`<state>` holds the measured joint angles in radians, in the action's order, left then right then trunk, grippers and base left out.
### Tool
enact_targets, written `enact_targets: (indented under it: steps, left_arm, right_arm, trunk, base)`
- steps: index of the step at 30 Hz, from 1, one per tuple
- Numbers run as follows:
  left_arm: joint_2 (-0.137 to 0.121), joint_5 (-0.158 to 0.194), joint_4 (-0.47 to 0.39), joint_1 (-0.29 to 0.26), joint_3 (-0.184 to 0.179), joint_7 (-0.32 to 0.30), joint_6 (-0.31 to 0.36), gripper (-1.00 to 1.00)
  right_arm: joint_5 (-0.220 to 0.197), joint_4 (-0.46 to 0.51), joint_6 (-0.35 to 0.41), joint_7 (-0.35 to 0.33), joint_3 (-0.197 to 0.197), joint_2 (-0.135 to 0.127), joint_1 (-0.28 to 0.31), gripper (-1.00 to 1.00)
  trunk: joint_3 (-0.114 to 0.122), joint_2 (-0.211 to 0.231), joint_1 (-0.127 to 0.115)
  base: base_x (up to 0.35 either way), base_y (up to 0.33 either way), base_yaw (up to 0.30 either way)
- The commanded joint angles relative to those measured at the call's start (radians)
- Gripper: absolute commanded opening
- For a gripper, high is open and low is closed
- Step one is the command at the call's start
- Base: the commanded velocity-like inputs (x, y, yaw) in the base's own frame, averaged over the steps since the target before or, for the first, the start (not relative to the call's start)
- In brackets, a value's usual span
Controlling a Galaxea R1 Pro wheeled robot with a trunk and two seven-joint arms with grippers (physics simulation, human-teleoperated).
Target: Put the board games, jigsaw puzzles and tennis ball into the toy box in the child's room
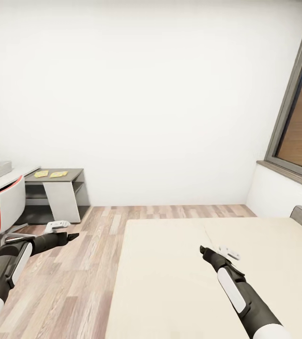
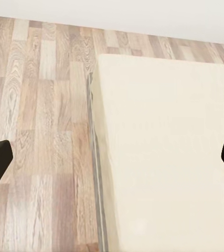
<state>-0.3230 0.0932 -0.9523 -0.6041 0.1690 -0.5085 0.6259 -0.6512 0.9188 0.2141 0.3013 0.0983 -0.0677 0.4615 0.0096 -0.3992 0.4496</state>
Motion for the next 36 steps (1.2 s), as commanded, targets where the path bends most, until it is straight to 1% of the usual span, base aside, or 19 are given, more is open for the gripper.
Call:
enact_targets:
  steps: [1, 12, 36]
  left_arm:
    - [0.0, 0.01, 0.0, 0.0, 0.001, 0.001, 0.008, 1.0]
    - [0.0, 0.01, 0.0, 0.0, 0.001, 0.001, 0.008, 1.0]
    - [-0.001, 0.01, 0.0, 0.0, 0.001, 0.0, 0.008, 1.0]
  right_arm:
    - [-0.007, 0.002, 0.002, 0.009, 0.004, -0.001, 0.0, 1.0]
    - [-0.007, 0.002, 0.002, 0.009, 0.004, -0.001, 0.0, 1.0]
    - [-0.007, 0.002, 0.002, 0.009, 0.004, -0.001, 0.0, 1.0]
  trunk:
    - [0.0, -0.001, 0.0]
    - [0.0, -0.001, 0.0]
    - [0.0, -0.001, 0.0]
  base:
    - [0.0, -0.003, 0.0]
    - [0.0, -0.049, 0.0]
    - [0.013, -0.002, 0.0]
